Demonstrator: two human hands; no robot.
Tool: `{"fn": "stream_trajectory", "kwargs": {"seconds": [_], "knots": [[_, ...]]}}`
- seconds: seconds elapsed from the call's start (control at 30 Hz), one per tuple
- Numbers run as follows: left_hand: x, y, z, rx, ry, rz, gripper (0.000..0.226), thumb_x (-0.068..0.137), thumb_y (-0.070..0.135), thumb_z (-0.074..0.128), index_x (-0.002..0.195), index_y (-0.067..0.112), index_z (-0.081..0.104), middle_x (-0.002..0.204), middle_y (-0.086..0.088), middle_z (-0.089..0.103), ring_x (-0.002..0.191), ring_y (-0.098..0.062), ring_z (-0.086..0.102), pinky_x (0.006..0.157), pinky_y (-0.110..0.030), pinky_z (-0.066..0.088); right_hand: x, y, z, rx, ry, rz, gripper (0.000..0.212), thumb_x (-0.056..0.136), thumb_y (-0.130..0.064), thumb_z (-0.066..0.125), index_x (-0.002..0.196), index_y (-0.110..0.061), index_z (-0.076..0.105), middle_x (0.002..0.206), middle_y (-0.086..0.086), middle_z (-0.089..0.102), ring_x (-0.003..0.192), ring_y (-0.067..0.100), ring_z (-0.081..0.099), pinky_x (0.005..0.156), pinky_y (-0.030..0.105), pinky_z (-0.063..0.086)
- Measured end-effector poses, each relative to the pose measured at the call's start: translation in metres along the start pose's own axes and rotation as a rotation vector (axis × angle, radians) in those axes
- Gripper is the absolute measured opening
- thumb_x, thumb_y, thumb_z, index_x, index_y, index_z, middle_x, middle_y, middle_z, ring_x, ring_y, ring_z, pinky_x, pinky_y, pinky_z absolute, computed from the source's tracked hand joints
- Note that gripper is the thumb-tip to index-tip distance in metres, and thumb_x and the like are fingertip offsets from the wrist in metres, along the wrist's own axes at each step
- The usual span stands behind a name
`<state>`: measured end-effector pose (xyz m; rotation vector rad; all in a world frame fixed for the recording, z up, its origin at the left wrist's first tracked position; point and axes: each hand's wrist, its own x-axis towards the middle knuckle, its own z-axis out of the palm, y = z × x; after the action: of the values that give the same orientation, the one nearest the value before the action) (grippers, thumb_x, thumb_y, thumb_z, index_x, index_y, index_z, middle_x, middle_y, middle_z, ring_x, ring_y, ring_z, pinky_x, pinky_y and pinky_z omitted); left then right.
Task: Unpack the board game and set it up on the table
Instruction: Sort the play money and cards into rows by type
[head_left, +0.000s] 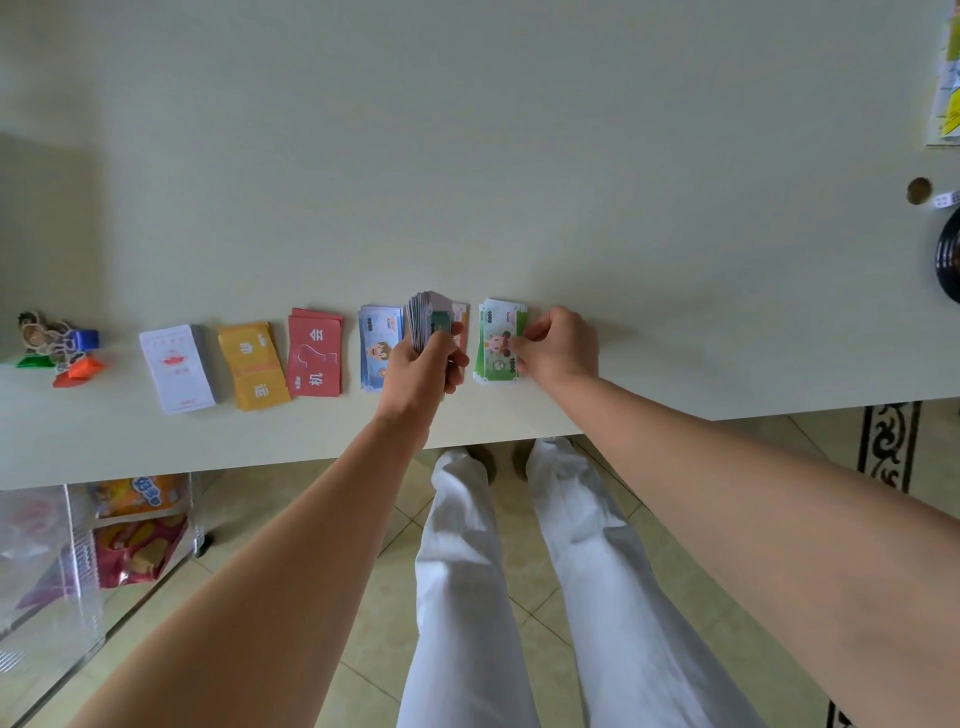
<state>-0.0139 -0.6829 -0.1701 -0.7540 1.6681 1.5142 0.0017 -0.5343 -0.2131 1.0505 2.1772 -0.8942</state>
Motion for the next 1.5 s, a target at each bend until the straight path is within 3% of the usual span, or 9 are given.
{"fn": "stream_trajectory", "kwargs": {"seconds": [0.1,0.23,0.37,0.47,0.63,0.8,1.27,1.43,1.5], "knots": [[-0.004,0.004,-0.002,-0.039,-0.034,-0.005,0.021,0.092,0.003,0.04,0.096,0.008,0.06,0.076,-0.008,0.066,0.06,-0.015,0.053,0.058,-0.026,0.045,-0.004,-0.003,-0.005,-0.132,0.032,-0.065,0.012,0.085,-0.019,0.069,0.086,-0.013,0.058,0.095,0.003,0.066,0.088,0.021,0.061,0.067,0.025,0.04],[-0.009,0.01,0.0,-0.043,-0.069,-0.04,0.018,0.094,0.003,0.046,0.103,0.007,0.061,0.09,-0.008,0.071,0.07,-0.017,0.065,0.067,-0.029,0.056,-0.006,-0.004,-0.012,0.075,0.008,-0.111,0.02,0.089,-0.03,0.063,0.087,-0.012,0.055,0.091,0.003,0.066,0.079,0.02,0.064,0.065,0.032,0.052],[-0.014,0.018,0.007,-0.057,-0.079,-0.132,0.008,0.091,0.007,0.059,0.089,0.014,0.06,0.087,-0.009,0.067,0.085,-0.024,0.063,0.085,-0.041,0.051,-0.019,-0.016,-0.035,0.426,-0.374,-0.143,0.032,0.091,-0.041,0.06,0.104,-0.012,0.064,0.09,-0.002,0.067,0.082,0.01,0.064,0.067,0.023,0.048],[-0.024,0.029,0.015,-0.093,-0.189,-0.161,0.007,0.09,0.007,0.062,0.093,0.013,0.06,0.076,-0.003,0.071,0.076,-0.015,0.069,0.074,-0.031,0.053,-0.024,-0.017,-0.046,0.529,-0.52,-0.121,0.021,0.09,-0.022,0.064,0.106,-0.009,0.064,0.089,-0.001,0.067,0.078,0.007,0.062,0.067,0.019,0.049],[-0.036,0.044,0.026,-0.162,-0.236,-0.156,0.012,0.094,0.005,0.048,0.094,0.015,0.055,0.091,-0.011,0.064,0.09,-0.022,0.06,0.083,-0.034,0.05,-0.026,-0.017,-0.064,0.58,-0.425,-0.087,0.009,0.092,-0.018,0.062,0.096,-0.011,0.065,0.089,0.001,0.067,0.085,0.015,0.059,0.075,0.028,0.048],[-0.035,0.047,0.037,-0.117,-0.192,-0.128,0.015,0.091,0.001,0.057,0.1,0.013,0.058,0.103,-0.016,0.066,0.1,-0.026,0.063,0.081,-0.034,0.054,-0.028,-0.011,-0.074,0.639,-0.383,-0.065,0.013,0.092,-0.023,0.062,0.099,-0.014,0.068,0.094,0.006,0.071,0.089,0.02,0.063,0.076,0.035,0.051],[-0.049,0.051,0.078,-0.112,-0.112,-0.066,0.023,0.089,-0.004,0.056,0.091,0.018,0.057,0.09,-0.005,0.066,0.083,-0.015,0.066,0.072,-0.027,0.055,-0.029,0.021,-0.097,0.68,-0.366,-0.025,0.008,0.094,-0.02,0.058,0.092,-0.014,0.063,0.095,0.01,0.068,0.096,0.027,0.063,0.085,0.039,0.052],[-0.048,0.05,0.085,-0.047,-0.073,-0.044,0.024,0.086,-0.003,0.063,0.09,0.02,0.059,0.09,-0.003,0.065,0.085,-0.015,0.065,0.083,-0.036,0.055,-0.029,0.03,-0.103,0.713,-0.401,-0.02,0.007,0.094,-0.02,0.058,0.095,-0.014,0.063,0.093,0.007,0.068,0.091,0.023,0.064,0.076,0.032,0.05],[-0.051,0.051,0.089,-0.083,-0.112,-0.061,0.02,0.089,0.0,0.06,0.093,0.02,0.058,0.091,-0.005,0.064,0.086,-0.016,0.064,0.078,-0.032,0.055,-0.028,0.034,-0.106,0.728,-0.388,-0.007,0.006,0.094,-0.019,0.059,0.093,-0.015,0.063,0.092,0.007,0.069,0.09,0.024,0.064,0.076,0.033,0.05]]}}
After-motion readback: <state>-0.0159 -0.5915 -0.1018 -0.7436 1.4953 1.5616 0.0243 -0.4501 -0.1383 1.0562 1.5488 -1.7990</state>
